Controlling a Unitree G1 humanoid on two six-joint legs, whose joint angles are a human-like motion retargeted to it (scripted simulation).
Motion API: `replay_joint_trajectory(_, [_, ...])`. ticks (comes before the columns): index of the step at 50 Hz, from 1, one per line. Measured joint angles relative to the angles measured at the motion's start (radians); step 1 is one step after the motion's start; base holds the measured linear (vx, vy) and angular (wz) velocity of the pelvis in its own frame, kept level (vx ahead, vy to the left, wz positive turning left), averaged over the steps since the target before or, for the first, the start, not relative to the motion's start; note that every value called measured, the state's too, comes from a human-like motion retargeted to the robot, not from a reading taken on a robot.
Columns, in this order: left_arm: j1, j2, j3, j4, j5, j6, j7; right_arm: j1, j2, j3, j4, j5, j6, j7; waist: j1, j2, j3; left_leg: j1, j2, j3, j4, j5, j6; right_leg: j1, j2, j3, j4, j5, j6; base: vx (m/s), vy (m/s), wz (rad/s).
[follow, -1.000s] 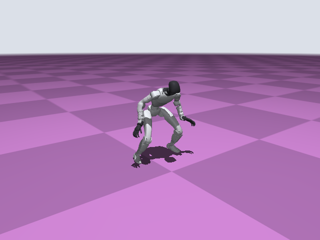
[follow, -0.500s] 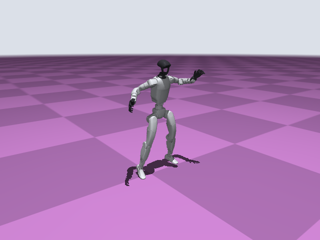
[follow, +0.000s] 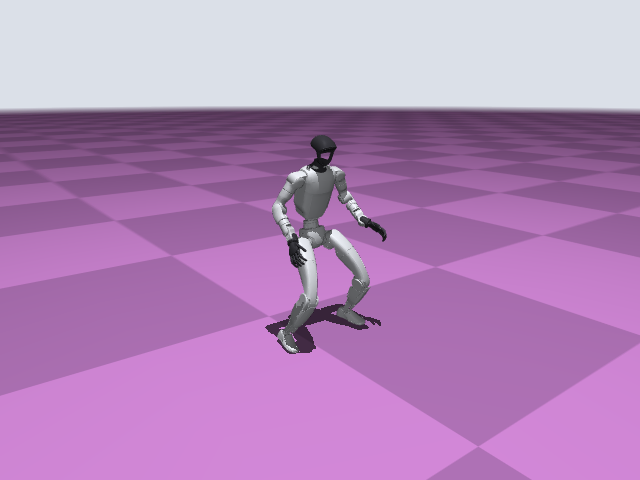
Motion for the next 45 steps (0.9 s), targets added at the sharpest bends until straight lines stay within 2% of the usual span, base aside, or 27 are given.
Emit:
replay_joint_trajectory(3, [-0.05,-0.02,-0.069,-0.088,0.022,-0.028,-0.029,-0.06,-0.102,0.066,-0.246,-0.22,-0.007,0.036,0.022,0.014,-0.041,0.125,-0.012,0.051,-0.22,0.087,-0.006,0.113,-0.001,-0.03,-0.218,0.107,0.056,0.2,0.02,-0.12])
replay_joint_trajectory(6, [-0.054,-0.014,-0.134,-0.153,0.021,-0.076,-0.07,-0.101,-0.161,0.104,-0.354,-0.294,-0.036,0.072,0.049,0.014,-0.118,0.261,-0.035,0.109,-0.51,0.189,-0.02,0.243,-0.001,-0.058,-0.514,0.22,0.127,0.19,-0.01,-0.16])
replay_joint_trajectory(9, [-0.028,0.009,-0.195,-0.217,0.0,-0.116,-0.12,-0.113,-0.181,0.128,-0.372,-0.228,-0.061,0.14,0.068,0.013,-0.221,0.355,-0.055,0.15,-0.773,0.285,-0.045,0.327,0.002,-0.086,-0.768,0.329,0.192,0.17,-0.01,-0.06])
replay_joint_trajectory(12, [-0.018,0.028,-0.263,-0.272,-0.04,-0.139,-0.172,-0.122,-0.163,0.151,-0.329,-0.057,-0.078,0.219,0.082,0.013,-0.308,0.409,-0.067,0.174,-0.953,0.341,-0.06,0.369,0.003,-0.116,-0.925,0.397,0.239,0.14,-0.01,0.04])
replay_joint_trajectory(15, [-0.051,0.024,-0.34,-0.268,-0.056,-0.139,-0.222,-0.156,-0.121,0.173,-0.22,0.056,-0.074,0.251,0.09,0.017,-0.355,0.441,-0.07,0.183,-1.039,0.358,-0.058,0.402,0.003,-0.142,-1.005,0.415,0.259,0.09,0.0,0.08])
replay_joint_trajectory(17, [-0.089,0.018,-0.392,-0.2,-0.016,-0.121,-0.262,-0.175,-0.106,0.19,-0.102,0.03,-0.085,0.187,0.098,0.023,-0.377,0.444,-0.064,0.176,-1.04,0.343,-0.057,0.422,0.011,-0.157,-1.024,0.4,0.244,0.06,0.01,0.16])
replay_joint_trajectory(20, [-0.16,-0.019,-0.432,0.01,0.248,-0.117,-0.223,-0.189,-0.068,0.199,0.12,-0.155,-0.054,0.056,0.117,0.03,-0.374,0.437,-0.061,0.156,-1.015,0.326,-0.039,0.444,0.012,-0.175,-1.028,0.371,0.234,0.03,0.01,0.22])
replay_joint_trajectory(22, [-0.15,-0.085,-0.394,0.172,0.36,-0.079,-0.128,-0.166,-0.028,0.191,0.249,-0.223,-0.015,-0.006,0.123,0.03,-0.367,0.433,-0.062,0.147,-1.002,0.317,-0.037,0.457,0.008,-0.191,-1.025,0.352,0.235,0.04,0.02,0.26])
replay_joint_trajectory(23, [-0.129,-0.131,-0.351,0.247,0.343,-0.056,-0.081,-0.148,-0.005,0.185,0.305,-0.227,0.0,-0.021,0.125,0.028,-0.364,0.433,-0.062,0.145,-1.0,0.314,-0.039,0.462,0.006,-0.198,-1.024,0.347,0.235,0.05,0.02,0.24])
replay_joint_trajectory(25, [-0.076,-0.227,-0.233,0.363,0.177,-0.028,-0.012,-0.105,0.037,0.172,0.406,-0.203,0.017,-0.02,0.126,0.024,-0.36,0.439,-0.063,0.143,-1.005,0.313,-0.045,0.47,0.003,-0.208,-1.023,0.342,0.235,0.07,0.02,0.2])
replay_joint_trajectory(29, [-0.003,-0.316,-0.019,0.516,-0.2,0.0,0.009,0.0,0.089,0.154,0.584,-0.214,0.054,0.046,0.134,0.02,-0.358,0.443,-0.065,0.135,-1.0,0.308,-0.042,0.485,-0.002,-0.221,-1.019,0.336,0.224,0.08,0.01,0.14])
replay_joint_trajectory(32, [0.026,-0.295,0.032,0.662,-0.256,0.03,-0.039,0.084,0.123,0.13,0.699,-0.254,0.087,0.069,0.143,0.018,-0.356,0.448,-0.069,0.128,-0.998,0.308,-0.035,0.495,-0.007,-0.231,-1.015,0.338,0.225,0.08,0.0,0.15])
replay_joint_trajectory(38, [0.086,-0.213,-0.03,0.933,0.006,0.05,-0.102,0.235,0.181,0.016,0.793,-0.147,0.078,0.068,0.135,0.013,-0.349,0.481,-0.081,0.113,-1.022,0.306,-0.038,0.531,-0.018,-0.254,-1.019,0.346,0.231,0.08,0.01,0.15])
replay_joint_trajectory(41, [0.143,-0.186,-0.012,0.92,0.04,0.041,-0.088,0.295,0.191,-0.032,0.762,-0.117,0.067,0.075,0.143,0.01,-0.335,0.505,-0.089,0.12,-1.032,0.302,-0.035,0.546,-0.028,-0.253,-1.016,0.342,0.233,0.04,0.02,-0.01])
replay_joint_trajectory(45, [0.226,-0.166,0.077,0.787,-0.007,0.014,-0.133,0.344,0.195,-0.08,0.713,-0.104,0.062,0.108,0.167,0.014,-0.329,0.512,-0.089,0.131,-1.04,0.301,-0.036,0.545,-0.027,-0.247,-1.024,0.346,0.233,0.0,0.0,0.0])
